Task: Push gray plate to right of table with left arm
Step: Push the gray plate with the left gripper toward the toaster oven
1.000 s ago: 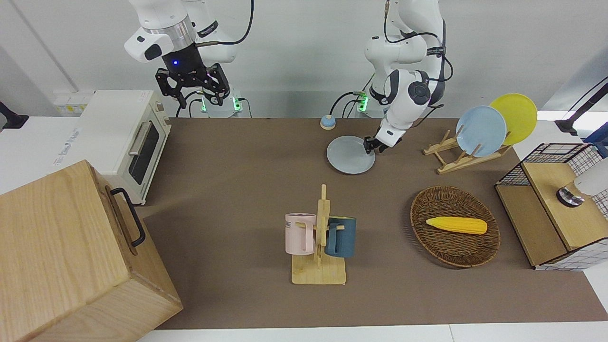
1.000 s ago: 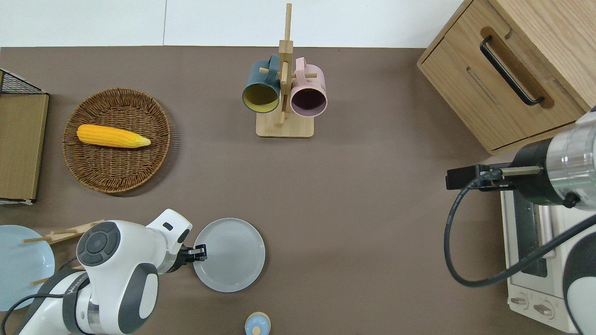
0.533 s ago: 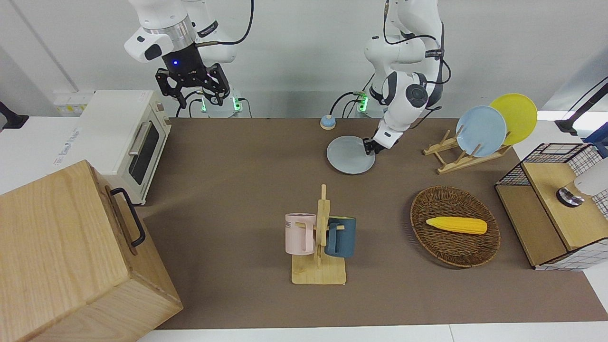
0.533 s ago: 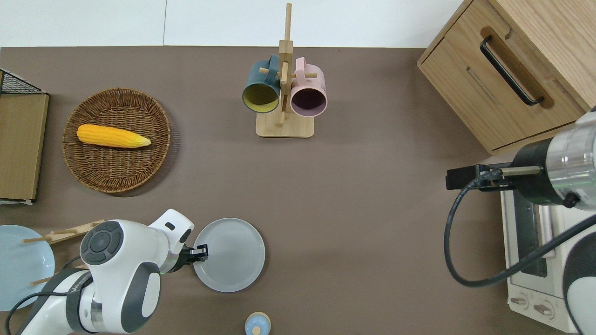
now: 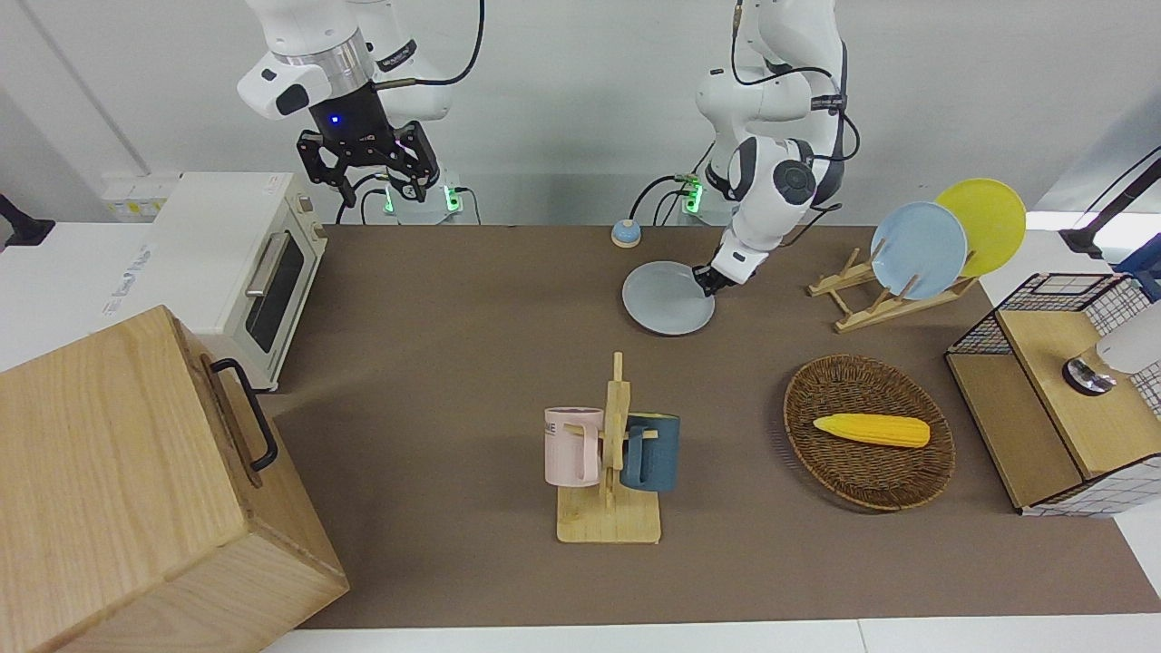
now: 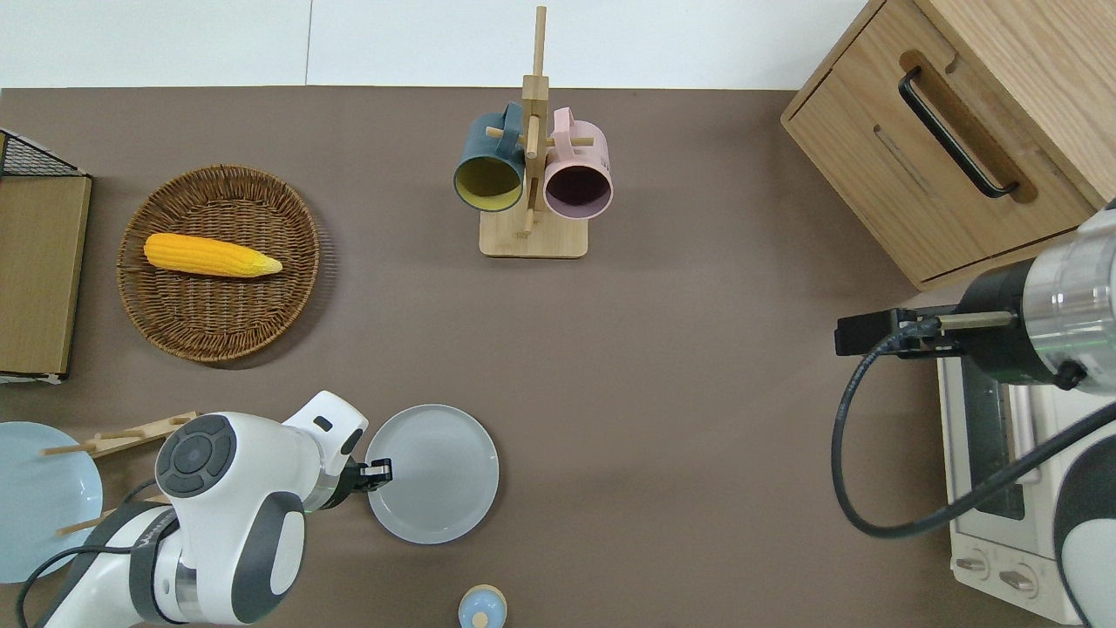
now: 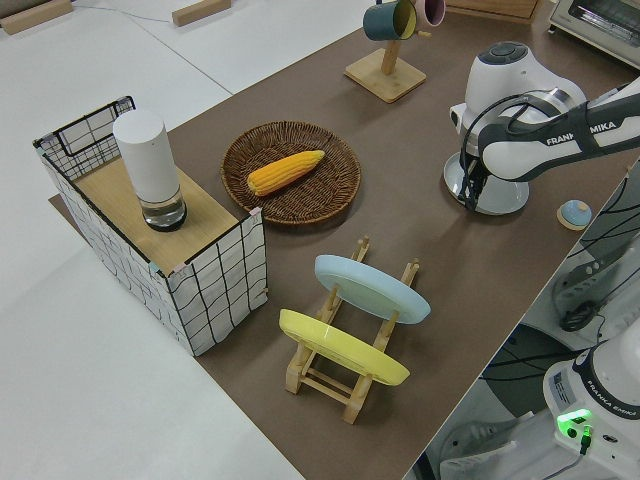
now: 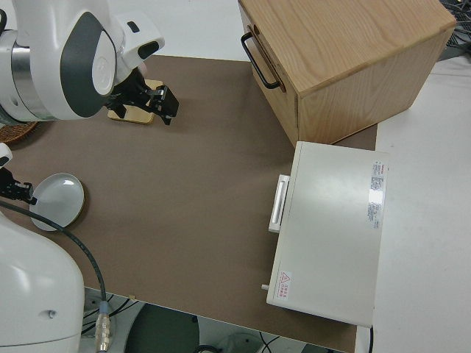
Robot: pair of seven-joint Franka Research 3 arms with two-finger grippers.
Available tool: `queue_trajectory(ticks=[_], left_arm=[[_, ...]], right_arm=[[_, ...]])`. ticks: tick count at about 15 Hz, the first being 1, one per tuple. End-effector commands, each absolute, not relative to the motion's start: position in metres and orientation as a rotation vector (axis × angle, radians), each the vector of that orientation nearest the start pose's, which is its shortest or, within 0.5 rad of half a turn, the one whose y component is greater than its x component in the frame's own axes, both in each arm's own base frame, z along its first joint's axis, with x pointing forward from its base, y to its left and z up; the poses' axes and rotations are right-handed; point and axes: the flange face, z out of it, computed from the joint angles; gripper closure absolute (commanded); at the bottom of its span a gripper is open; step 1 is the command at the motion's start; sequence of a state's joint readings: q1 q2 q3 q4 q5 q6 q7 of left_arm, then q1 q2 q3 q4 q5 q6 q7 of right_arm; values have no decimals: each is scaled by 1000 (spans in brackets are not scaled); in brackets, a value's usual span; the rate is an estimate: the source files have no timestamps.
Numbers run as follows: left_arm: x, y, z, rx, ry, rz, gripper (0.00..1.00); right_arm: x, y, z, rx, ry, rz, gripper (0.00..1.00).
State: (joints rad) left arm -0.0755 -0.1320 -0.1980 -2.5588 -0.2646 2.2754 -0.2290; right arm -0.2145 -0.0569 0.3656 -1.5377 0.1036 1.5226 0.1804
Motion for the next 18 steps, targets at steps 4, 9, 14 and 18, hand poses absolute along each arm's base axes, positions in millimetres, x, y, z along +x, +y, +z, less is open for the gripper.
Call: queue_trajectory(ticks=[4,9,14,18], left_arm=[[405,-121,295,-3242,-263,295,1000],[399,-143,296,-3265,-268,309,1000],[391,-181,299,-3266,-347,284,1000],[386,-211,299,-3276,-392,253,1000]], right_arm=[[525,98,668,-3035,38,-36,5],[525,98,668,-3035,38,-36,5],[525,98,668,-3035,38,-36,5],[525,98,668,-3035,38,-36,5]])
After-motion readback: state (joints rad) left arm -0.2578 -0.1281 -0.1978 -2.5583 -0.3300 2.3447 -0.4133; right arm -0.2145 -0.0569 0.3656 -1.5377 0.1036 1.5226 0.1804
